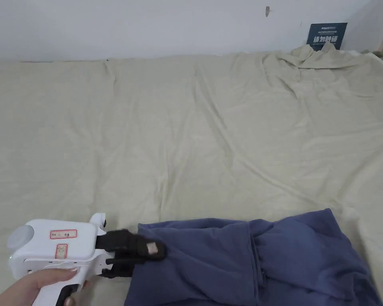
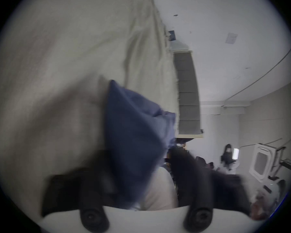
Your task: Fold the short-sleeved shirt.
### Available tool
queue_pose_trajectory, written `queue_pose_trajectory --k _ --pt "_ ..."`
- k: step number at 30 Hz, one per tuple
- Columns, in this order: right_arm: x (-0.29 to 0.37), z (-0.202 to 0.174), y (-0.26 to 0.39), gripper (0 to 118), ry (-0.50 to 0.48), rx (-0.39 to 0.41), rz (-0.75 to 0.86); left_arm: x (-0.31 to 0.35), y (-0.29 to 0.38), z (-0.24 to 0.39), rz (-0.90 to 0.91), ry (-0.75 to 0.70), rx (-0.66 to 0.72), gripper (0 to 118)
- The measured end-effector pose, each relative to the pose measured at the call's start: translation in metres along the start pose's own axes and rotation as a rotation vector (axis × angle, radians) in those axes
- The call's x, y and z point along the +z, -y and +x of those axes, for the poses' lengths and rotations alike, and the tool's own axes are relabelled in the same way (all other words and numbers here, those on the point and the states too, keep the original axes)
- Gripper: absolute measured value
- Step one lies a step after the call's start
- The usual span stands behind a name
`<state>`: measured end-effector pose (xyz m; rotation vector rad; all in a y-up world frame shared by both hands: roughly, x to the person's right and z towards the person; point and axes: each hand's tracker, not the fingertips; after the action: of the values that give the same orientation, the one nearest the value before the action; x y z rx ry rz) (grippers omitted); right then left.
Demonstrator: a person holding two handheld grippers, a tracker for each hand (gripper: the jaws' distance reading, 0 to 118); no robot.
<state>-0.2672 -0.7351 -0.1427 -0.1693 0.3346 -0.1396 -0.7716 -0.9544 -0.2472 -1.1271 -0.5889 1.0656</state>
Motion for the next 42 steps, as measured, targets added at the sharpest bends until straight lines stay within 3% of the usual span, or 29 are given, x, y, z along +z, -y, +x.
queue_pose_trajectory --k 1,4,7,14,17,20,26,29,35,40,42 --pt "0.0 0.002 0.001 2 0.006 -0.003 0.001 -0.003 0.003 -0.001 -0.002 -0.07 -0.019 15" --pt "0.001 0.013 0.005 2 0.021 -0.022 -0.01 0.0 0.0 -0.009 0.022 -0.012 0.027 15" --pt "0.001 0.021 0.006 2 0.021 -0.052 -0.03 0.003 -0.002 0.009 0.033 -0.134 -0.095 14" --pt "0.007 0.033 0.009 2 0.023 -0.081 -0.039 0.044 -0.013 0.068 0.062 -0.444 -0.197 14" --pt "0.012 0.043 0.016 2 0.045 -0.06 -0.021 0.07 -0.009 0.101 0.128 -0.674 -0.281 14" --pt "0.017 0.048 0.018 2 0.037 -0.092 -0.02 0.085 0.0 0.126 0.172 -0.873 -0.282 14" --pt "0.025 0.06 0.023 2 0.017 -0.166 -0.016 0.049 0.016 0.163 0.104 -1.043 -0.367 14" --pt "0.029 0.062 0.025 2 0.0 -0.194 -0.007 0.01 0.013 0.179 0.065 -0.989 -0.423 14" --pt "0.038 0.073 0.03 2 -0.031 -0.258 -0.003 -0.096 0.023 0.207 -0.058 -0.703 -0.334 14" --pt "0.044 0.085 0.034 2 -0.033 -0.279 -0.01 -0.175 0.034 0.209 -0.134 -0.585 -0.258 13" --pt "0.047 0.091 0.036 2 -0.029 -0.286 -0.011 -0.197 0.034 0.206 -0.126 -0.615 -0.269 13"
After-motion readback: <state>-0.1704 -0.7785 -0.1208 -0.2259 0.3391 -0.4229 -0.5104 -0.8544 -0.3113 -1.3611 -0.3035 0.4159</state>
